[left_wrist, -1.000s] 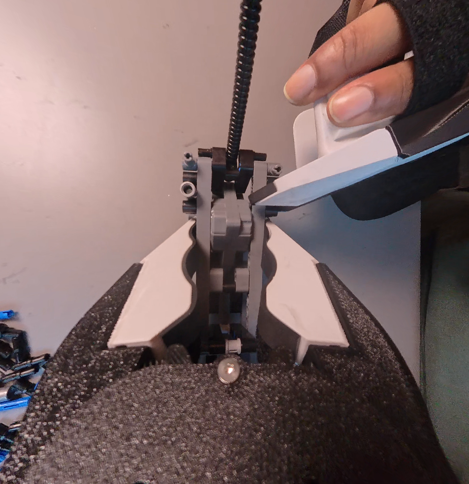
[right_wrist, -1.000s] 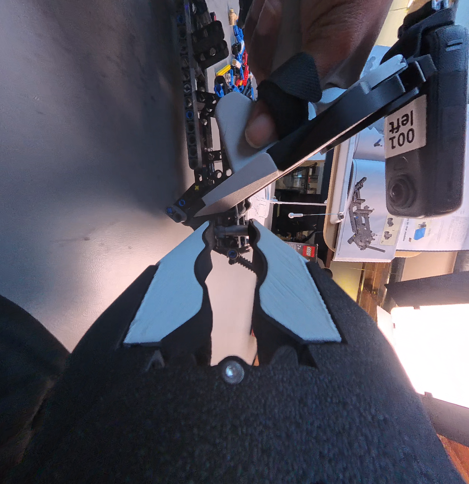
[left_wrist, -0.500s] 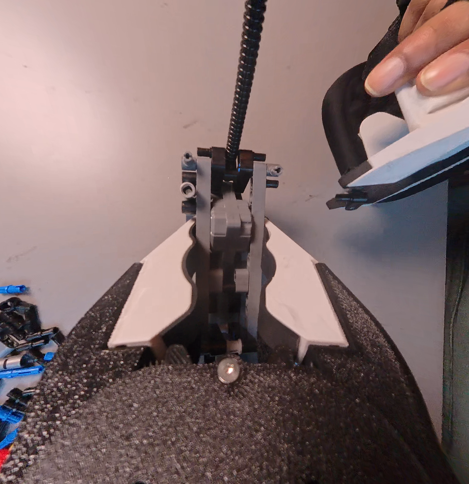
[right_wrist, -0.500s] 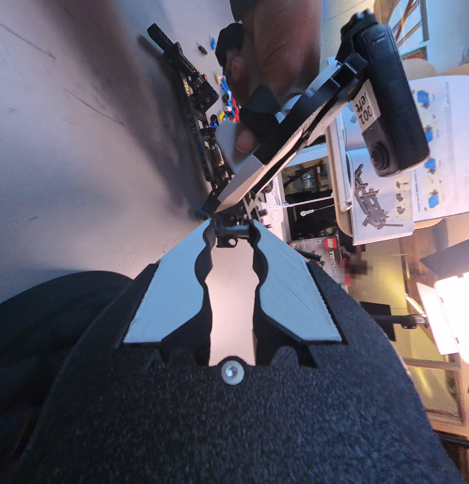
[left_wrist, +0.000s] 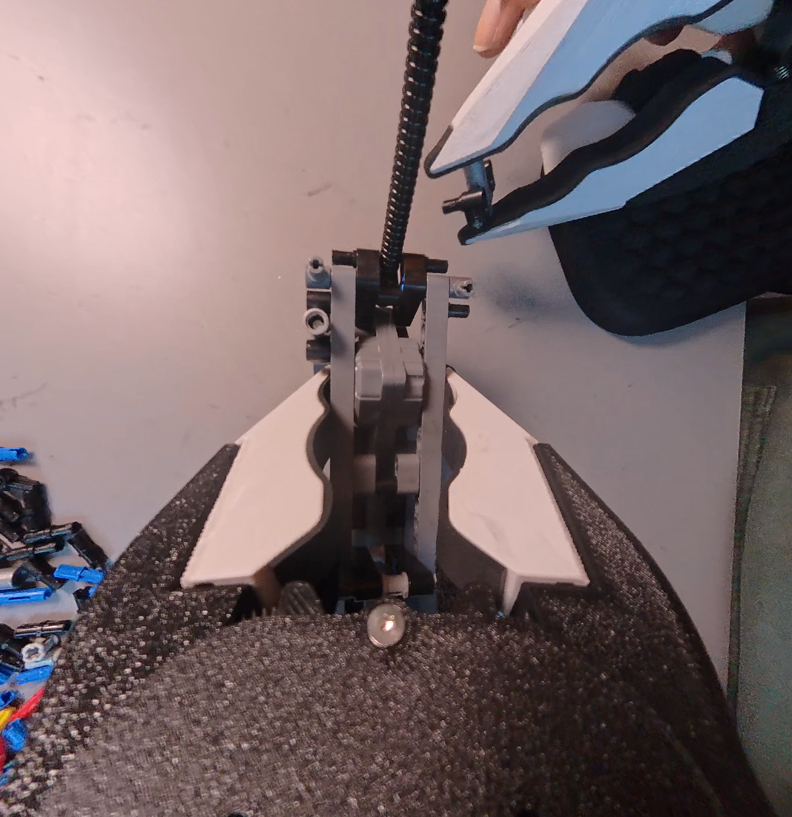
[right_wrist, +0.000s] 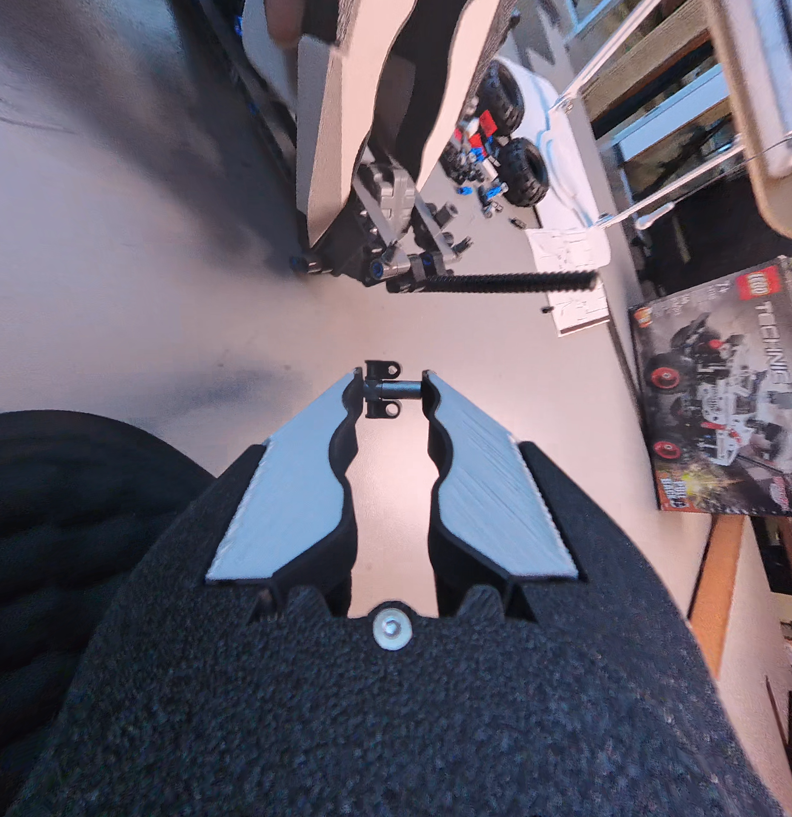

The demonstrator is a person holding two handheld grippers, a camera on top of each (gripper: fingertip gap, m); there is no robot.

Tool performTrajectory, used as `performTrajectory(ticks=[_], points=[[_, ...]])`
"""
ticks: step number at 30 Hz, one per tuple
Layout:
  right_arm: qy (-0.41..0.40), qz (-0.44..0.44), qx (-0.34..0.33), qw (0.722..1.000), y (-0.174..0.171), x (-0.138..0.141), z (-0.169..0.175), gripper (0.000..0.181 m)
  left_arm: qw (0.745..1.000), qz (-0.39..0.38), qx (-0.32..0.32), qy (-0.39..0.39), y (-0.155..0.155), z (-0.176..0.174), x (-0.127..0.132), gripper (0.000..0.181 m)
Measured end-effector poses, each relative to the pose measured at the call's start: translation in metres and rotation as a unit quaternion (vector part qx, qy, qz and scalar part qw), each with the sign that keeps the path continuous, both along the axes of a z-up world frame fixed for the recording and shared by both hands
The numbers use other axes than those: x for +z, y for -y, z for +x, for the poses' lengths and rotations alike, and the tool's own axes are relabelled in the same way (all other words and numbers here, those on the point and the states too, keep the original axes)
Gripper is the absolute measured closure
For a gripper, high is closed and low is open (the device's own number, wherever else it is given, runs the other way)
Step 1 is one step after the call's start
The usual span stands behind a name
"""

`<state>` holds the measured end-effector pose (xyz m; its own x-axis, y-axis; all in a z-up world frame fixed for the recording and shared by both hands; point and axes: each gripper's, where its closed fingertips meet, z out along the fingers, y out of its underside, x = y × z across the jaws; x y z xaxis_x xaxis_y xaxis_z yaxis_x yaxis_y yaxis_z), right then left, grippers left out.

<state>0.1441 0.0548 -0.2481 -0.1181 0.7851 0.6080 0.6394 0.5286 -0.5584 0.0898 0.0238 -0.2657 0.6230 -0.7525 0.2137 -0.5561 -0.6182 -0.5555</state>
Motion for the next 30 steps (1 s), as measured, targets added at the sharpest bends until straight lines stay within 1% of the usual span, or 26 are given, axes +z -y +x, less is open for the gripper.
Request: performTrajectory(ticks=[2, 4, 5, 6, 7, 9, 10, 13, 15, 16, 17, 19, 22, 25, 30], points=[[0.021, 0.001, 0.007, 1.0, -0.001, -0.008, -0.001, 0.155, 1.0, -0.01, 0.004, 0.009, 0.0, 0.0, 0.001, 0.136], [0.028, -0.009, 0.011, 0.999, 0.001, -0.009, -0.003, 0.142, 0.999, -0.026, 0.009, 0.023, 0.001, 0.001, 0.003, 0.136], [0.025, -0.009, 0.011, 1.0, 0.001, -0.006, -0.005, 0.134, 0.999, -0.034, 0.011, 0.032, 0.001, 0.001, 0.004, 0.136], [0.017, 0.001, 0.016, 1.0, 0.003, -0.001, -0.007, 0.131, 0.998, -0.043, 0.012, 0.039, 0.001, 0.001, 0.004, 0.136], [0.003, 0.025, 0.025, 0.999, 0.005, 0.009, -0.011, 0.133, 0.998, -0.051, 0.014, 0.045, 0.001, 0.001, 0.005, 0.136], [-0.027, 0.104, 0.057, 0.993, 0.013, 0.032, -0.02, 0.145, 0.996, -0.066, 0.018, 0.058, 0.0, 0.002, 0.007, 0.136], [-0.026, 0.137, 0.071, 0.988, 0.018, 0.039, -0.025, 0.149, 0.995, -0.073, 0.019, 0.064, -0.001, 0.002, 0.008, 0.136], [0.014, 0.196, 0.099, 0.975, 0.029, 0.034, -0.036, 0.153, 0.992, -0.093, 0.03, 0.08, -0.003, 0.004, 0.009, 0.136], [0.031, 0.248, 0.098, 0.963, 0.023, 0.032, -0.042, 0.162, 0.99, -0.102, 0.035, 0.087, -0.004, 0.006, 0.01, 0.136], [0.047, 0.265, 0.097, 0.958, 0.018, 0.028, -0.043, 0.163, 0.99, -0.105, 0.037, 0.089, -0.004, 0.006, 0.01, 0.136], [0.057, 0.275, 0.099, 0.955, 0.016, 0.026, -0.044, 0.164, 0.989, -0.107, 0.04, 0.092, -0.004, 0.006, 0.011, 0.136], [0.063, 0.302, 0.1, 0.946, 0.012, 0.029, -0.048, 0.173, 0.988, -0.11, 0.044, 0.097, -0.005, 0.006, 0.011, 0.136], [0.086, 0.324, 0.107, 0.936, 0.01, 0.03, -0.05, 0.176, 0.987, -0.114, 0.049, 0.105, -0.006, 0.005, 0.012, 0.136], [0.094, 0.317, 0.115, 0.937, 0.011, 0.03, -0.05, 0.177, 0.986, -0.114, 0.049, 0.109, -0.006, 0.004, 0.012, 0.137], [0.084, 0.311, 0.117, 0.939, 0.019, 0.028, -0.045, 0.179, 0.992, -0.091, 0.034, 0.085, -0.002, 0.007, 0.009, 0.137]])
